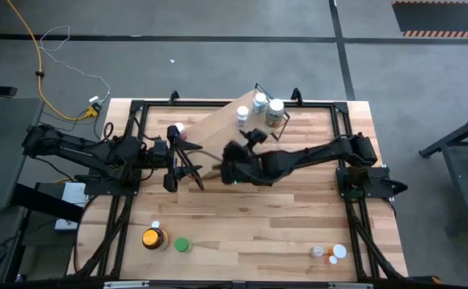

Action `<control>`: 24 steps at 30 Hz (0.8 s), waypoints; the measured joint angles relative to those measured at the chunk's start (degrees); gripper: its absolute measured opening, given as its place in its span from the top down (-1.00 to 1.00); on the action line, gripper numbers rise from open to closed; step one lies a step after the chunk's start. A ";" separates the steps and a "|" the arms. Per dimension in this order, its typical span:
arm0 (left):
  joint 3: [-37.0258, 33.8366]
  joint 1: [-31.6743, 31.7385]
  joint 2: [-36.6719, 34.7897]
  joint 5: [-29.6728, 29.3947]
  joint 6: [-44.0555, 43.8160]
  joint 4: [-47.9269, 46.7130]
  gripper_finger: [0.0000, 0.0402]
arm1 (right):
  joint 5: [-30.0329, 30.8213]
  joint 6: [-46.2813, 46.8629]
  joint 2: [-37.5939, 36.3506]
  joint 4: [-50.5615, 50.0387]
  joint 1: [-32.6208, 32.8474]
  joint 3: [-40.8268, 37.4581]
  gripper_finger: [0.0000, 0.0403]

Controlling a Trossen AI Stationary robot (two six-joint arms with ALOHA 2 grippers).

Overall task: Pick and place medicine bottles onto shelf by color
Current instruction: Put the blue bottle on the shelf

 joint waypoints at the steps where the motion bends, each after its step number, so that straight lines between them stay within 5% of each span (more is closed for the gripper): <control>1: 0.00 0.00 0.02 -0.16 0.00 0.00 -0.34 | -0.04 -0.91 0.00 -2.56 0.70 0.00 -0.63; 15: -0.02 0.07 0.02 -1.46 -0.04 0.07 -0.34 | -2.73 22.31 0.00 -44.37 3.84 -0.17 -0.50; 19: -0.02 0.07 0.00 -1.93 0.00 -0.41 -0.34 | -1.35 25.42 -0.68 -47.58 3.12 -2.74 -0.09; 24: -0.02 0.06 0.00 -1.94 0.02 -1.62 -0.34 | -4.94 25.90 -7.24 -41.04 2.44 -14.38 0.78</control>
